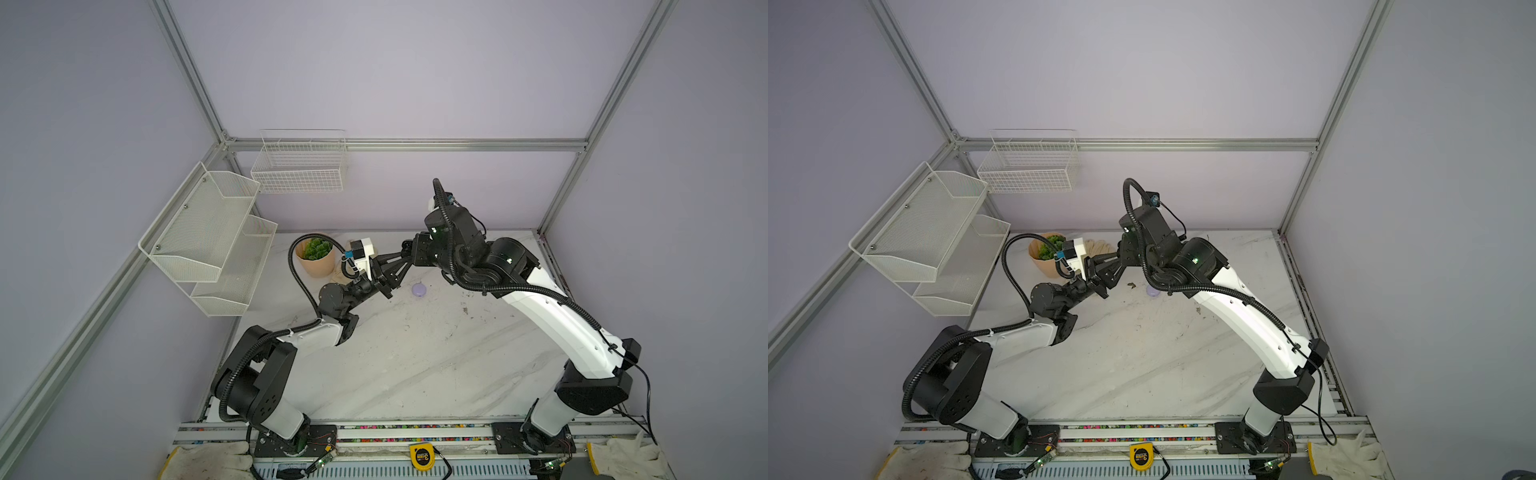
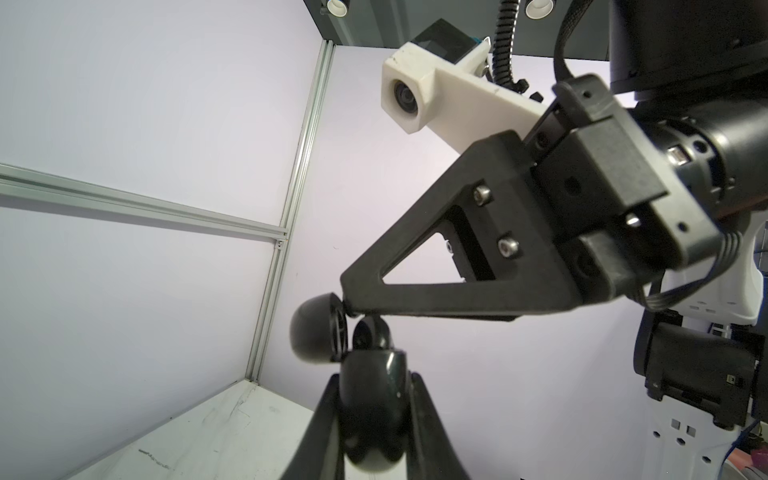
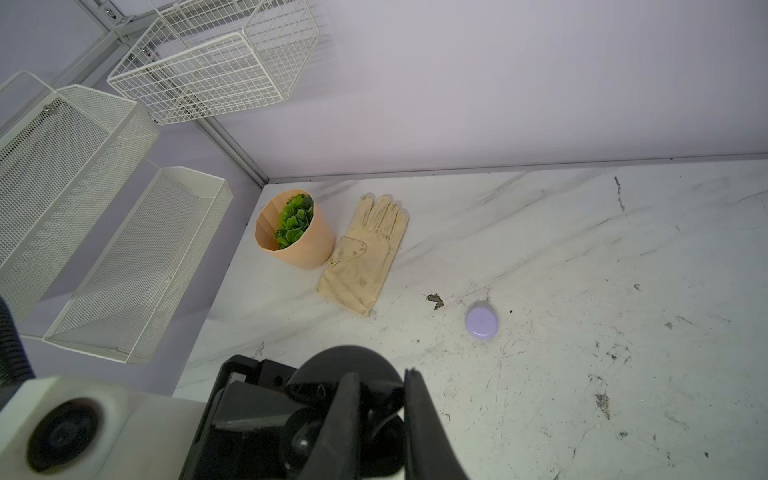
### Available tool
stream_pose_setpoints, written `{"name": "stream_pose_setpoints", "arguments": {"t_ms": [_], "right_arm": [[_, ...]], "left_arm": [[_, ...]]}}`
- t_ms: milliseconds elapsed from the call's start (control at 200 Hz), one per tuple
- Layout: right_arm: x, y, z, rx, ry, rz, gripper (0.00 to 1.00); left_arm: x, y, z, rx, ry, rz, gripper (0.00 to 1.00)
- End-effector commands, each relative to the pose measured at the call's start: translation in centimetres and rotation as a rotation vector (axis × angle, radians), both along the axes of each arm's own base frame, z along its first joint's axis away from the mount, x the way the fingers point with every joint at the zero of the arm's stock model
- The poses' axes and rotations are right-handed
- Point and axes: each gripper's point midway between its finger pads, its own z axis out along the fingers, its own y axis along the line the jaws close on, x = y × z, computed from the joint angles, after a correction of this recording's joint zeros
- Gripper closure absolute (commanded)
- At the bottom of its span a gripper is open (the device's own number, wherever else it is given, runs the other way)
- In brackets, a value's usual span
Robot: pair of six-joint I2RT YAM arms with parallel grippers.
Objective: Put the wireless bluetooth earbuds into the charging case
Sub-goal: 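Press the second earbud down into the open case with the right gripper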
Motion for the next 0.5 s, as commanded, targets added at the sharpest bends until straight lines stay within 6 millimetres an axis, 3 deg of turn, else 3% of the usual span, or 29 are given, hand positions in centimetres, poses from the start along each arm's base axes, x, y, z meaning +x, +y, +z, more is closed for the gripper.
{"name": "stream_pose_setpoints", "arguments": {"t_ms": [0, 270, 495], "right_arm": [[-0.6, 0.1, 0.4, 0.011, 0.025, 0.017, 0.87], [-0.1, -1.3, 3.5, -0.009, -0.048, -0.010, 0.87], [0.5, -3.2, 4.6, -0.020, -0.082, -0.037, 0.87]], "left_arm": [[-1.9, 1.0, 3.1, -0.050, -0.153, 0.033, 1.00], [-1.4, 0.2, 3.7, -0.015, -0.256, 0.056, 1.00], [-1.3, -0.8, 3.9, 0.032, -0.365, 0.064, 1.00]]}}
